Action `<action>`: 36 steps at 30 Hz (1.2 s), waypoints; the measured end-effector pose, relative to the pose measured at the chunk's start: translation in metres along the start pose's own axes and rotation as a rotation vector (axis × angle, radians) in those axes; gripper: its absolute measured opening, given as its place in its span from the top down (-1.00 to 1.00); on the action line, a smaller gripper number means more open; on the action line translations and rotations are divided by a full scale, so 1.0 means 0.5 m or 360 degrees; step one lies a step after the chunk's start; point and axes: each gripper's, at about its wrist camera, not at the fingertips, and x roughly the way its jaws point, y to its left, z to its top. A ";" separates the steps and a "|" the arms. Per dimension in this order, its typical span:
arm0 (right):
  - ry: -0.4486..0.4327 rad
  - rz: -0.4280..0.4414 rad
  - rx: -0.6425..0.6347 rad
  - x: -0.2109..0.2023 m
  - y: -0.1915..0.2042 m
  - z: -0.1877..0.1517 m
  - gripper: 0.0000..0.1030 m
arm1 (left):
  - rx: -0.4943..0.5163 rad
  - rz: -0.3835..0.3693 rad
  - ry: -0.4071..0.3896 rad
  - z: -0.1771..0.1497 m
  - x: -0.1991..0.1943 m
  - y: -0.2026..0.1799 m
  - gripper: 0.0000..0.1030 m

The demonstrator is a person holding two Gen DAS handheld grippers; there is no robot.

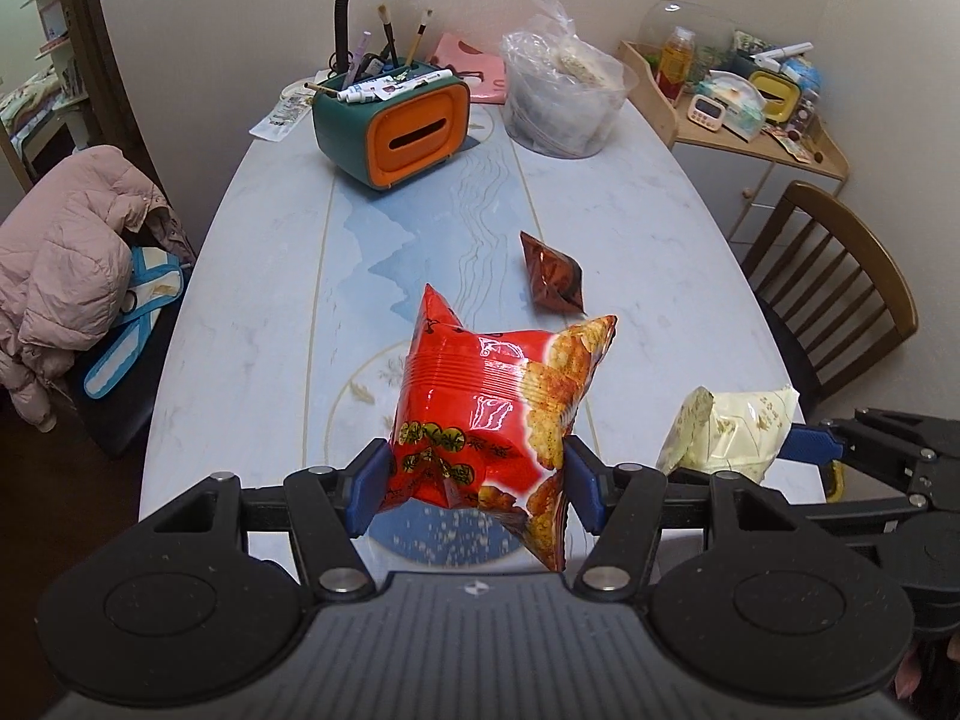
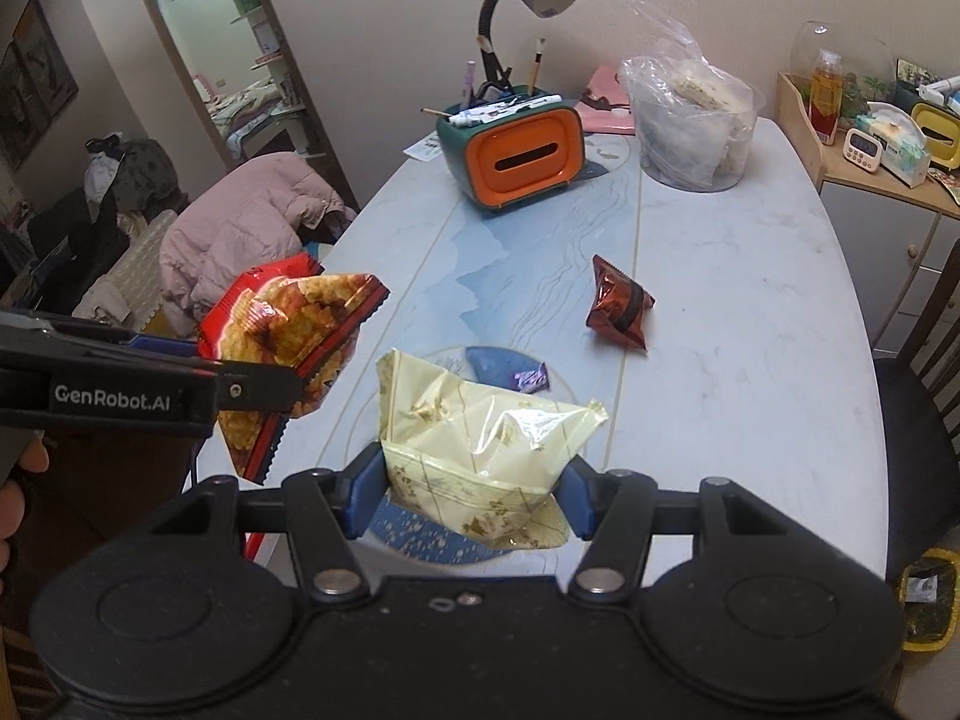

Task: Organize snacks
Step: 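Carry both held bags over the white box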

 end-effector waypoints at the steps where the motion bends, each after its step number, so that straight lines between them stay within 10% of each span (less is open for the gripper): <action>1: 0.0003 0.0004 -0.0005 -0.005 0.004 -0.006 -0.13 | 0.0003 -0.0002 0.0000 -0.010 -0.007 0.000 -0.17; 36: 0.0344 -0.0004 0.0001 0.030 0.061 -0.261 -0.13 | 0.0093 -0.0043 0.0350 -0.291 0.056 -0.005 -0.17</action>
